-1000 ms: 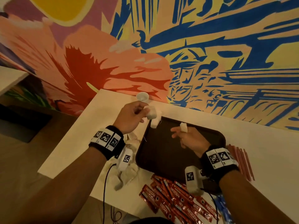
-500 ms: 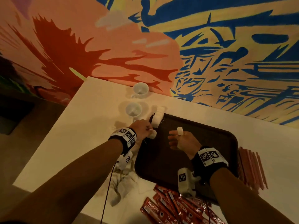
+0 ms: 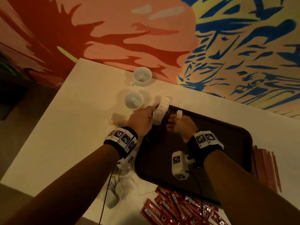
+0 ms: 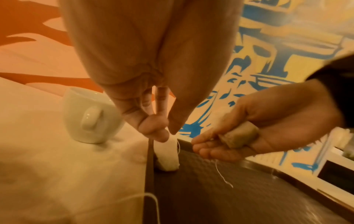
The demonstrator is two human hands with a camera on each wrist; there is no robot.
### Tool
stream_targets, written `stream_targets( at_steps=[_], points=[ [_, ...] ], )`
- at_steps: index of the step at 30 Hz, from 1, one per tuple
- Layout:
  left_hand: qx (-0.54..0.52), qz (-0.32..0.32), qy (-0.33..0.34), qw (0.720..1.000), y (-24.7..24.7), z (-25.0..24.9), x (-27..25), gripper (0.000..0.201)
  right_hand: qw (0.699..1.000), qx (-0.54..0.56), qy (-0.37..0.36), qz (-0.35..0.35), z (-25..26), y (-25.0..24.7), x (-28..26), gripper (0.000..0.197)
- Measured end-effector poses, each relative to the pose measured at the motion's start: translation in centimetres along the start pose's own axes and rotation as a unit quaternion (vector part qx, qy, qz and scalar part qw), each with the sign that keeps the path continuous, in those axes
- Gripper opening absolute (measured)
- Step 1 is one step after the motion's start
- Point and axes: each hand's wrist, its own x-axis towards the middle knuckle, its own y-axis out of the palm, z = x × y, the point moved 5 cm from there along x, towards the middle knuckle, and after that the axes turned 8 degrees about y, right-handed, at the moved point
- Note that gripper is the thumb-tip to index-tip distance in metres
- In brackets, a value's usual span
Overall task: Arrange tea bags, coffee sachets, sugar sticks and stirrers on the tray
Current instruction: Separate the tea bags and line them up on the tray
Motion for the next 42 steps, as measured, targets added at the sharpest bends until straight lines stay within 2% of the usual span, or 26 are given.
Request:
stream_targets(
  at_steps=[6,10,14,18,23,28,33,37,40,42],
  points=[
    [0.067,0.062,0.001,0.996,2.1,0.3,-0.7,0.037,0.999,-0.028,-0.040,-0.004,1.3,0.5,2.0,0.038],
    [0.094,0.072,0.005,0.993,2.9,0.3,0.0,0.040,0.995,-0.064,-0.072,-0.010,1.7,1.2,3.0,0.037],
    [0.125,0.077,0.013,0.989,3.3,0.0,0.8,0.028,0.990,-0.109,-0.086,-0.010,2.1,1.8,4.6,0.029],
    [0.144,0.086,0.016,0.986,3.5,0.3,0.9,0.022,0.991,-0.114,-0.066,-0.005,0.8,1.7,9.1,0.027],
    [0.142,0.093,0.023,0.985,3.5,0.1,1.0,0.022,0.995,-0.071,-0.075,0.010,1.4,2.1,6.2,0.028],
    [0.150,0.095,0.038,0.983,3.6,-0.1,1.0,0.021,0.996,-0.040,-0.071,0.038,1.4,2.7,5.8,0.030],
    [0.160,0.093,0.041,0.982,3.4,-0.3,1.0,0.017,0.997,-0.032,-0.066,0.022,1.2,2.6,4.4,0.037],
    [0.126,0.065,0.027,0.989,1.9,-1.0,-0.1,0.024,0.999,0.020,-0.034,-0.020,1.3,0.7,1.5,0.037],
    [0.086,0.034,0.028,0.995,-0.1,-2.5,-2.0,0.027,0.999,0.016,-0.036,0.021,1.1,-0.8,-2.2,0.035],
    [0.045,0.013,0.032,0.998,-1.5,-3.8,-3.6,0.024,0.996,0.053,-0.041,0.060,0.8,-1.8,-4.9,0.027]
  ],
)
